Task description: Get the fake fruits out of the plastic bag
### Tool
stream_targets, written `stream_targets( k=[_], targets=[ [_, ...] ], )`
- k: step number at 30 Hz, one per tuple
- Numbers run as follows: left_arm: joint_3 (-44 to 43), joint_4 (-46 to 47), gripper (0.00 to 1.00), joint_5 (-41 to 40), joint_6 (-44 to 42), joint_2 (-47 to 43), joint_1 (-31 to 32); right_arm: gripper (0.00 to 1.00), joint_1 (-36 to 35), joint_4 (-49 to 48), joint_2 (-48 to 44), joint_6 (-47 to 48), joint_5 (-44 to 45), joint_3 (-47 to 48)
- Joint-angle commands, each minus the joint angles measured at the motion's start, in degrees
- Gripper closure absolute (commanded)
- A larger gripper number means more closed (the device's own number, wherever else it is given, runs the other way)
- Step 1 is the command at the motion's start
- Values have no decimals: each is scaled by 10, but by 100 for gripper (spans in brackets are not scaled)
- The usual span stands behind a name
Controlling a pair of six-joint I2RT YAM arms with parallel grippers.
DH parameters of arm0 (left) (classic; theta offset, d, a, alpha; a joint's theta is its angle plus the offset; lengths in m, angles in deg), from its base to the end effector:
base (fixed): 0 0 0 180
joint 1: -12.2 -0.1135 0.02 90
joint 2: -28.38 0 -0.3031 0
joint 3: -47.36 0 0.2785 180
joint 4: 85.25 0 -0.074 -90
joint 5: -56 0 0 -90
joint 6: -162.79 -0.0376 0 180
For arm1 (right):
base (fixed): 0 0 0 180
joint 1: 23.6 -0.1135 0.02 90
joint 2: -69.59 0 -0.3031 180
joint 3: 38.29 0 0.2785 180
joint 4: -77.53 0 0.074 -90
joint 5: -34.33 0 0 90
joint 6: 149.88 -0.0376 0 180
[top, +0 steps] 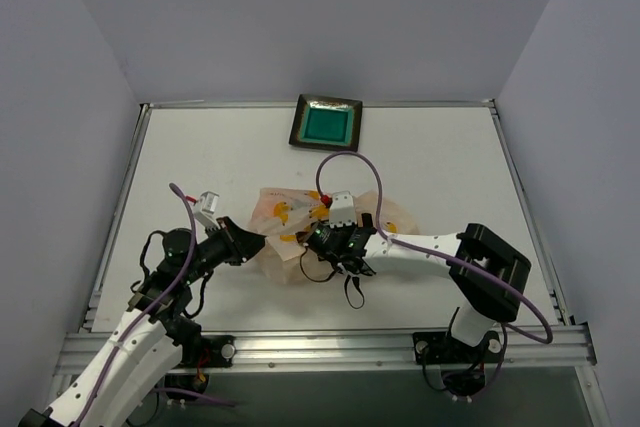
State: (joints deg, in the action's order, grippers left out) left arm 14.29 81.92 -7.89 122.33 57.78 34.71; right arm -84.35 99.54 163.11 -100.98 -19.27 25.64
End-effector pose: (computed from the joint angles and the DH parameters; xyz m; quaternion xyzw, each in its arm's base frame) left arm 0.1232 -0.0690 0.2630 -0.0309 0.7553 -0.5106 0.4097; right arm 0.1883 0.2906 0.1968 -0.0519 0.9015 0.0566 0.4259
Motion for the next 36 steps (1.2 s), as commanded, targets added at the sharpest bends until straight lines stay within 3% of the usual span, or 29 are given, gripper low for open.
stream_targets(
  k=[1, 8, 12, 14, 16, 17, 22, 29, 32, 36],
  targets=[
    [3, 14, 98, 12, 2, -8, 3, 11, 21, -25, 17, 2, 16, -5],
    [5, 5, 98, 14, -8, -7, 3, 6, 63, -121, 38, 37, -3, -5],
    [-4, -26, 97, 11, -20, -6, 3, 15, 77, -181, 30, 50, -30, -35],
    [-6, -29, 98, 11, -21, -4, 3, 24, 80, -203, 19, 52, -31, -48],
    [-7, -29, 98, 12, -21, 1, 3, 40, 81, -220, -4, 52, -34, -70],
    [-10, -30, 98, 13, -21, 3, 3, 54, 81, -225, -18, 49, -34, -78],
    [-19, -36, 98, 9, -25, 4, 5, 67, 65, -221, -145, 58, -77, -120],
    [-19, -28, 98, -4, -23, 7, 9, 61, 62, -181, -255, 67, -269, -135],
    [-22, -20, 98, -5, -19, 9, 10, 57, 62, -161, -269, 61, -304, -140],
    [-27, -15, 98, -6, -20, 15, 11, 60, 63, -160, -298, 55, -318, -155]
  ],
)
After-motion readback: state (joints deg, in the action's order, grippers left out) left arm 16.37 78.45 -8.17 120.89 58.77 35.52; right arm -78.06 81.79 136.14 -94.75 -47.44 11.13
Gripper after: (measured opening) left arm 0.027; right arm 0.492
